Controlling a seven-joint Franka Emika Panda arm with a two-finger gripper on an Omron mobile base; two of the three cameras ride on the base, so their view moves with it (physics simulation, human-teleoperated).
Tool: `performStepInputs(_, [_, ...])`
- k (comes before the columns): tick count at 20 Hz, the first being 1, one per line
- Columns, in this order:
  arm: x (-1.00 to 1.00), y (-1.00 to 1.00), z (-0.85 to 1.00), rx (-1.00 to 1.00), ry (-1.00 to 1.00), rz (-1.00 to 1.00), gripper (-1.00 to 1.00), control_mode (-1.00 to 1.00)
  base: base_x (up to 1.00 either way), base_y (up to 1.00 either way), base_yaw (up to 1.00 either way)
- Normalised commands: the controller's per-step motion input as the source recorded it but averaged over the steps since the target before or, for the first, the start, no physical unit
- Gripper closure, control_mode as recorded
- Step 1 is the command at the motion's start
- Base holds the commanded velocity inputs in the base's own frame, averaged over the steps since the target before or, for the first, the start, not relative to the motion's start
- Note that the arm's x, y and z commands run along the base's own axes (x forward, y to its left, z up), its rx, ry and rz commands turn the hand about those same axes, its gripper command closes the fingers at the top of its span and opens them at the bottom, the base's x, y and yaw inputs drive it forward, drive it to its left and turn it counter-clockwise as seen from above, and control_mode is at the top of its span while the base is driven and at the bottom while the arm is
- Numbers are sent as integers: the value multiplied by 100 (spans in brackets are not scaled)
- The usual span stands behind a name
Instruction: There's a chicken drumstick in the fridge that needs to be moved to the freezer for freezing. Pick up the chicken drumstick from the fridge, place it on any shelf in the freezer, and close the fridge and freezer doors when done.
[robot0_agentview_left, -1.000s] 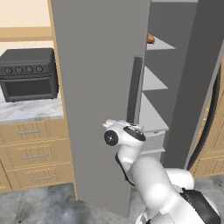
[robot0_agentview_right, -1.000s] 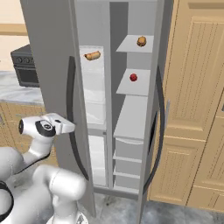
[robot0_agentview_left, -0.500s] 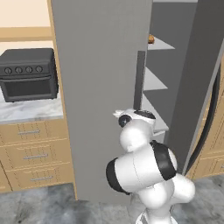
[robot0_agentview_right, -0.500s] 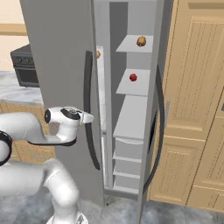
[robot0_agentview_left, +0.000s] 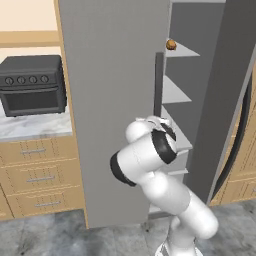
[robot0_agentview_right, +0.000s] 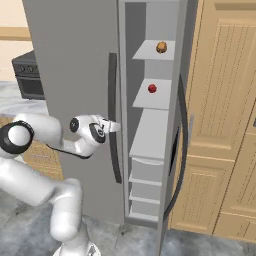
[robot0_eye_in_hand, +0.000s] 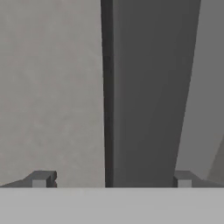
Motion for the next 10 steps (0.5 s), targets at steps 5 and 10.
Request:
performStepInputs(5, [75, -10, 0, 0, 0, 0, -100, -100, 0, 0, 0])
performStepInputs(10, [63, -5, 0, 0, 3, 0, -100, -100, 0, 0, 0])
